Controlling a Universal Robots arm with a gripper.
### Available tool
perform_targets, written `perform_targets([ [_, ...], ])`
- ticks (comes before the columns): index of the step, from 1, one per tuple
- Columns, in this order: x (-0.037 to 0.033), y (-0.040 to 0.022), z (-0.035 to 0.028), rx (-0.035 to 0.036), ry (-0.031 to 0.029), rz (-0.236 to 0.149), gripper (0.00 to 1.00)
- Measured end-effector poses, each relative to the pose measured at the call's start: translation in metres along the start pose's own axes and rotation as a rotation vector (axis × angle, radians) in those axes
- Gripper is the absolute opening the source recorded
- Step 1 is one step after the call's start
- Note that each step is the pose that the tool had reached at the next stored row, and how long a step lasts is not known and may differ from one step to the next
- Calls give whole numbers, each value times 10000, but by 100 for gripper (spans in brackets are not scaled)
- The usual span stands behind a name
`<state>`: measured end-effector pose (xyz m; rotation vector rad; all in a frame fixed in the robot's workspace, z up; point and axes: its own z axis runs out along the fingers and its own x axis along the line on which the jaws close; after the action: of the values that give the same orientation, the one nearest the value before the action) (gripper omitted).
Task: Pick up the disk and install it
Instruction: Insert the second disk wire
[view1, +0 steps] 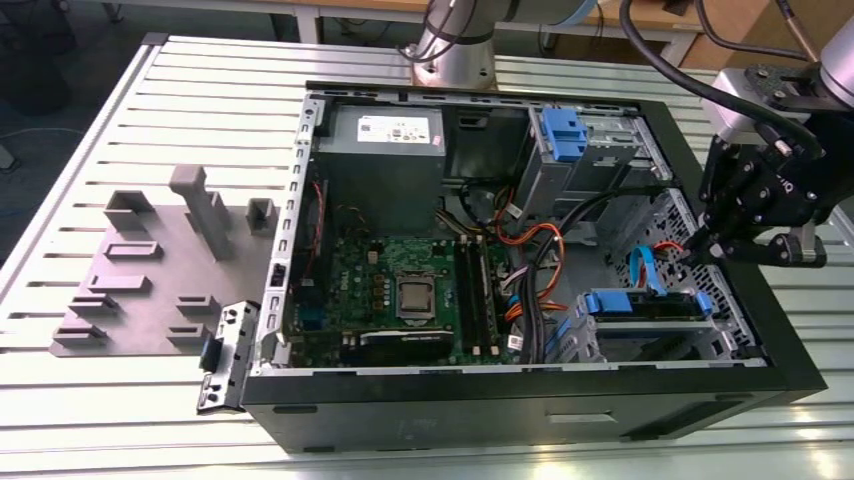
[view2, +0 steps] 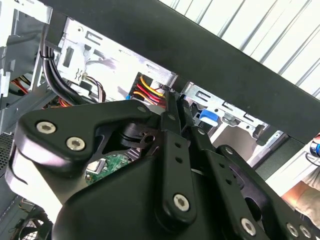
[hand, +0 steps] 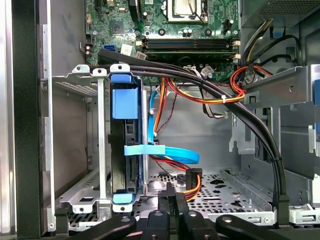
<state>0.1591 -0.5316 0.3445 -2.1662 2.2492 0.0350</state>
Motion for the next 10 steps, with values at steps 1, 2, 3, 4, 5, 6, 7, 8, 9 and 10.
perform_targets([
  [1,0,0,0,0,1,0,17],
  [2,0,0,0,0,0,0,17],
  [3,0,0,0,0,0,0,17],
  [4,0,0,0,0,1,0,17],
  [5,0,0,0,0,1,0,17],
  [6,0,0,0,0,1,0,17],
  [7,0,0,0,0,2,0,17],
  [8,0,0,0,0,2,0,17],
  [9,-1,4,1,1,1,1,17],
  [10,-1,16,1,7,1,0,17],
])
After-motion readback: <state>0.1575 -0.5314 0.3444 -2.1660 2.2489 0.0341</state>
